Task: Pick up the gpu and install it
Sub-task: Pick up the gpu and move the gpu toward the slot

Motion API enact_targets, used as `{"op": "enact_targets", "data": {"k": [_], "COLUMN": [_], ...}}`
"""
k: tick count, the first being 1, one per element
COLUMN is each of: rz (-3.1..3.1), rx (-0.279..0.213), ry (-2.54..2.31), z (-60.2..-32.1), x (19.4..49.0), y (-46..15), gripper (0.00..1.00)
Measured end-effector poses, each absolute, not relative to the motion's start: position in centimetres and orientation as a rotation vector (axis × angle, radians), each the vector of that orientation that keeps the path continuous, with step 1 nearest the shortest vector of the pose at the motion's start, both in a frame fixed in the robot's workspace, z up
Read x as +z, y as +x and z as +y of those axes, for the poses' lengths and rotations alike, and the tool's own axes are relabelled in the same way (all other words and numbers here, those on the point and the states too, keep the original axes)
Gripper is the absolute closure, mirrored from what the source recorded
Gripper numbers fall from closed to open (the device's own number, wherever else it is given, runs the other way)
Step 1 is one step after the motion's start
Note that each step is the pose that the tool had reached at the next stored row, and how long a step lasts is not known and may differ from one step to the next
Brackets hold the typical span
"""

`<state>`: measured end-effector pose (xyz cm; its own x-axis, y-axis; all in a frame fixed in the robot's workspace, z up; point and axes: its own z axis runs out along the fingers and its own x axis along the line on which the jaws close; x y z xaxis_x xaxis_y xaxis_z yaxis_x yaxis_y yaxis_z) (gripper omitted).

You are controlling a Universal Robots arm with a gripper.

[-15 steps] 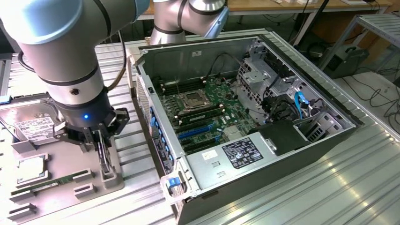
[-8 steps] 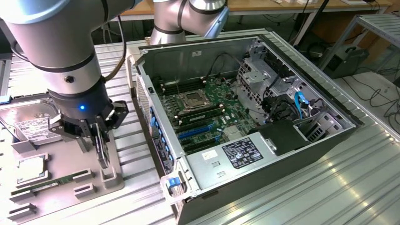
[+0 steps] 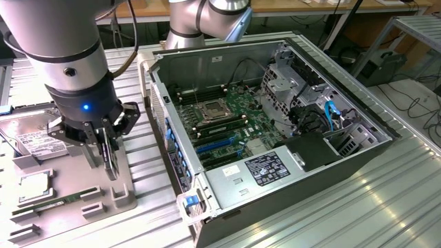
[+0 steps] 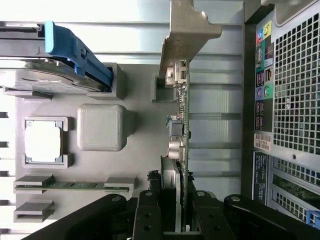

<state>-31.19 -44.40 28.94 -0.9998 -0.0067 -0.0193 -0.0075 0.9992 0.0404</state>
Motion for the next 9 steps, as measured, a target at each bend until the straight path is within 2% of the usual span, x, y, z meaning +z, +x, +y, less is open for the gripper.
{"op": "enact_targets", "data": {"k": [7, 9], "rz": [3.123, 3.123], "rx": [0.063, 0.063], "ry": [-0.031, -0.031], "z": [-44.3, -44.3], "x": [30.3, 33.1], "y": [-31.2, -31.2], "gripper": [0.72, 0.72]}}
